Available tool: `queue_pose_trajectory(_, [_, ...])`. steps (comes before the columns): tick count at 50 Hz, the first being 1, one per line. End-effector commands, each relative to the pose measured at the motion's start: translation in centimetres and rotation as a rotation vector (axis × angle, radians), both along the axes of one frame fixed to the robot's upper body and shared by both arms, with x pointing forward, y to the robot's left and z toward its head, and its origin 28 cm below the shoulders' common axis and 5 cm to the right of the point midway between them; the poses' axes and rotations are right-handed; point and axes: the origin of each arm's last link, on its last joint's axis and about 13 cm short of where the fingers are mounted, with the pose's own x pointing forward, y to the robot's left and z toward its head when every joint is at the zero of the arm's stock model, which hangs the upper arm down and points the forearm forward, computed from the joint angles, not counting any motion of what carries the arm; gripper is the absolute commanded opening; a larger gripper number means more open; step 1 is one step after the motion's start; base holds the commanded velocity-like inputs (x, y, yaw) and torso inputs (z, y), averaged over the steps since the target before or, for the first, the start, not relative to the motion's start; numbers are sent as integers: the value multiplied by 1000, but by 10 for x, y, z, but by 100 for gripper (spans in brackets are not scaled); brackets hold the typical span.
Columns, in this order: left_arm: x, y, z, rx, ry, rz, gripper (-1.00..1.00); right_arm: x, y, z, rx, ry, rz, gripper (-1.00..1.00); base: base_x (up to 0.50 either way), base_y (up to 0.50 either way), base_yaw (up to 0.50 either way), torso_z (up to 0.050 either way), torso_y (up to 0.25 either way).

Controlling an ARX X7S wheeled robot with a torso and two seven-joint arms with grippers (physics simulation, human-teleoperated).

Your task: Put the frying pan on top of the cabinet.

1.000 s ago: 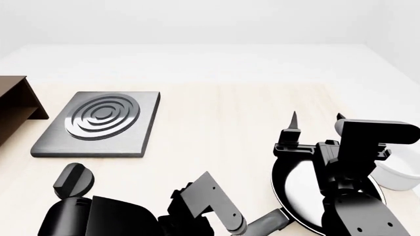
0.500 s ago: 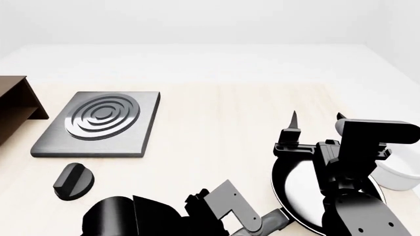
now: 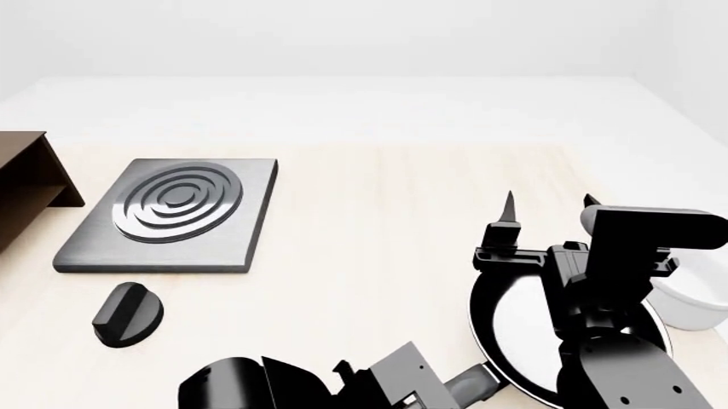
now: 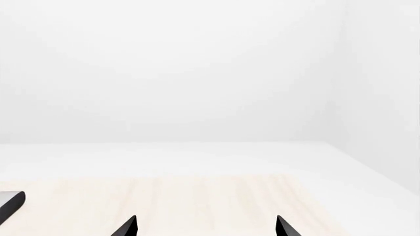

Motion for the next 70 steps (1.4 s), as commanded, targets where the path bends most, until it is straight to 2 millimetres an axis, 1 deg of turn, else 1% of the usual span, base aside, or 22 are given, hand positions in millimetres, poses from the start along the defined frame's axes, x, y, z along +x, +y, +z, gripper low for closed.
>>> queue_pose_trajectory(1, [4, 1, -3, 14, 4, 24, -100, 1, 0, -1, -3, 1, -7, 100, 0, 0, 0, 0, 0])
queue_pose_trajectory(12, [14, 8, 3, 41, -72, 82, -100, 1, 0, -1, -1, 2, -9, 100, 0, 0, 0, 0, 0])
queue_pose_trajectory(16, [20, 18, 12, 40, -111, 112, -100, 0, -1, 0, 1, -1, -11, 100, 0, 0, 0, 0, 0])
queue_pose_trajectory(20, [28, 35, 23, 34, -153, 184, -100, 0, -1, 0, 3, -2, -13, 100, 0, 0, 0, 0, 2])
queue_pose_trajectory(26, [47, 71, 41, 2, -197, 309, -100, -1, -1, 1, 7, -4, -15, 100, 0, 0, 0, 0, 2])
queue_pose_trajectory(30, [52, 86, 46, -17, -207, 363, -100, -1, -1, 1, 8, -3, -14, 100, 0, 0, 0, 0, 0])
queue_pose_trajectory(35, [59, 110, 58, -63, -243, 473, -100, -1, -1, 1, 10, -2, -14, 100, 0, 0, 1, 0, 2])
queue_pose_trajectory(37, [65, 121, 73, -104, -259, 531, -100, -1, 0, 0, 6, 0, -11, 100, 0, 0, 0, 0, 0])
queue_pose_trajectory(42, [77, 134, 101, -178, -303, 592, -100, -1, 0, 0, 6, 2, -10, 100, 0, 0, 0, 0, 2])
queue_pose_trajectory(43, [84, 139, 116, -203, -314, 639, -100, 0, 0, 0, 7, 2, -11, 100, 0, 0, 0, 0, 11])
queue_pose_trajectory(45, [90, 143, 129, -230, -311, 672, -100, 0, 0, 0, 8, 3, -11, 100, 0, 0, 0, 0, 0])
queue_pose_trajectory(48, [101, 153, 161, -271, -323, 735, -100, 1, 0, -1, 7, 6, -11, 100, 0, 0, 0, 0, 3])
queue_pose_trajectory(50, [107, 158, 176, -290, -327, 772, -100, 1, 0, -1, 6, 7, -10, 100, 0, 0, 0, 0, 0])
queue_pose_trajectory(52, [116, 163, 197, -287, -347, 841, -100, 2, 0, -1, 6, 9, -10, 100, 0, 0, 0, 0, 5])
queue_pose_trajectory(55, [127, 168, 212, -270, -359, 912, -100, 2, 1, -2, 4, 10, -8, 100, 0, 0, 0, 0, 0])
queue_pose_trajectory(57, [145, 175, 229, -230, -389, 1046, -100, 2, 1, -2, 4, 11, -9, 100, 0, 0, 0, 0, 5])
queue_pose_trajectory(60, [162, 185, 239, -196, -409, 1158, -100, 2, 0, -1, 6, 10, -9, 100, 0, 0, 1, 0, 0])
queue_pose_trajectory(61, [167, 184, 254, -187, -465, 1188, -100, 3, 0, -2, 6, 11, -9, 100, 0, 0, 0, 0, 0])
queue_pose_trajectory(63, [169, 194, 248, -154, -428, 1294, -100, 3, 0, -2, 6, 12, -9, 100, 0, 0, 0, 0, 5])
queue_pose_trajectory(65, [168, 198, 250, -117, -466, 1372, -100, 3, 1, -3, 5, 14, -7, 100, 0, 0, 1, 0, 0])
queue_pose_trajectory(69, [166, 202, 253, -108, -458, 1461, -100, 3, 1, -3, 5, 16, -6, 100, 0, 0, 1, 0, 3])
queue_pose_trajectory(70, [164, 204, 253, -101, -442, 1520, -100, 3, 1, -3, 4, 17, -7, 100, 0, 0, 0, 0, 0])
